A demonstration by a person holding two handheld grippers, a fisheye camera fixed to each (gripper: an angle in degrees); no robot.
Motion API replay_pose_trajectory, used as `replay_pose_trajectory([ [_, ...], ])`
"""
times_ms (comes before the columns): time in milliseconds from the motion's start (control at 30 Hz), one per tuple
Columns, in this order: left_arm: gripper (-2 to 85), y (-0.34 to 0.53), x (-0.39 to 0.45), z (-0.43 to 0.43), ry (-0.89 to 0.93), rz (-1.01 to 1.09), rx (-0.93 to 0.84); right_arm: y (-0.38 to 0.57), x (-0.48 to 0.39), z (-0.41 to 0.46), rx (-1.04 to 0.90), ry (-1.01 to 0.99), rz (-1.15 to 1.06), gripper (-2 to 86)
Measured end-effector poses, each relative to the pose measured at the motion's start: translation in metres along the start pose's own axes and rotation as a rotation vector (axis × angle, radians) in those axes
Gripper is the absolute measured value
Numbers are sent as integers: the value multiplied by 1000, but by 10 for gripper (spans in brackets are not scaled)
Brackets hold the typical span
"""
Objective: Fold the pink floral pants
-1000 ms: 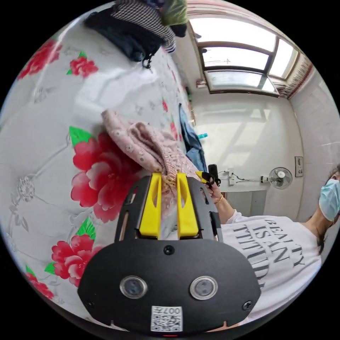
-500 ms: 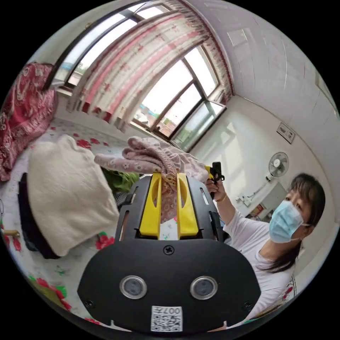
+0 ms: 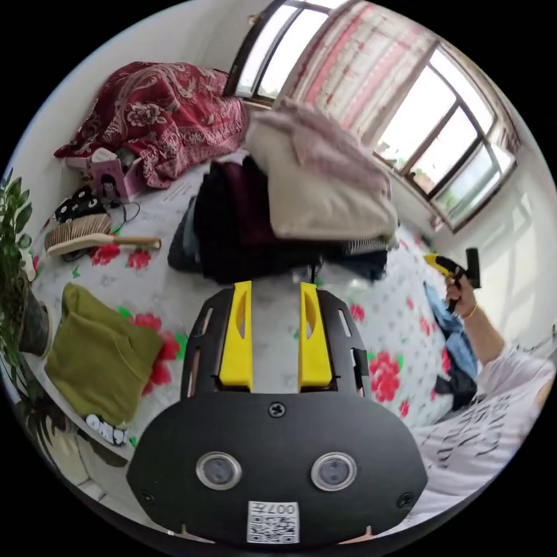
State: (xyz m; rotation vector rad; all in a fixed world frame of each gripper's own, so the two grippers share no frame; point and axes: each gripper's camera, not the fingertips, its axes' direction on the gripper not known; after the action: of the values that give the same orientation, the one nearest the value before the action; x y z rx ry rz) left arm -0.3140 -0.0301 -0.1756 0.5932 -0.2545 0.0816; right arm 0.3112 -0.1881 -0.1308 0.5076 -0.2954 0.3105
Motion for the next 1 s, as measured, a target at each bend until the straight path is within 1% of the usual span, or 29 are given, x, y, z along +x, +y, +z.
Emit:
replay_pose_trajectory([
  [33, 112, 36, 23, 30, -11, 28, -71, 25, 6, 2, -31, 62, 7, 30],
  [67, 107, 71, 47, 60, -8, 37, -150, 81, 19, 8, -109, 184, 33, 26],
  [100, 104, 86, 59, 75, 5, 39, -189, 138, 31, 15, -202, 283, 58, 23],
  [133, 98, 114, 87, 102, 39, 56, -268, 167, 37, 18, -255, 331, 76, 22],
  [167, 95, 126, 102, 113, 47, 67, -304, 224, 49, 22, -360, 414, 143, 19],
  [200, 88, 147, 134, 133, 56, 103, -362, 278, 56, 24, -468, 467, 195, 15],
  [267, 74, 175, 201, 166, 54, 228, -487, 345, 54, 20, -582, 543, 228, 9],
  [300, 73, 180, 217, 172, 50, 265, -512, 380, 50, 14, -626, 594, 242, 7],
  [367, 67, 191, 266, 187, 47, 383, -560, 420, 45, 2, -652, 642, 272, 6],
  [400, 64, 198, 297, 194, 26, 473, -578, 439, 43, -3, -662, 648, 282, 7],
  [467, 63, 210, 351, 208, -24, 645, -606, 461, 43, -5, -667, 653, 297, 11],
  [533, 60, 217, 384, 217, -59, 722, -619, 476, 46, -1, -667, 623, 309, 18],
  [567, 58, 219, 393, 220, -63, 734, -619, 482, 45, -2, -621, 619, 314, 24],
  [667, 45, 222, 427, 230, -41, 674, -631, 499, 38, -17, -500, 610, 310, 34],
  [733, 40, 223, 437, 233, -31, 636, -627, 513, 39, -31, -399, 560, 340, 37],
  [800, 37, 222, 444, 233, -43, 607, -627, 527, 46, -50, -316, 452, 366, 41],
  [867, 36, 220, 449, 229, -69, 568, -614, 534, 55, -64, -268, 365, 414, 43],
  [1000, 35, 222, 450, 221, -97, 490, -591, 554, 61, -101, -164, 330, 437, 47],
])
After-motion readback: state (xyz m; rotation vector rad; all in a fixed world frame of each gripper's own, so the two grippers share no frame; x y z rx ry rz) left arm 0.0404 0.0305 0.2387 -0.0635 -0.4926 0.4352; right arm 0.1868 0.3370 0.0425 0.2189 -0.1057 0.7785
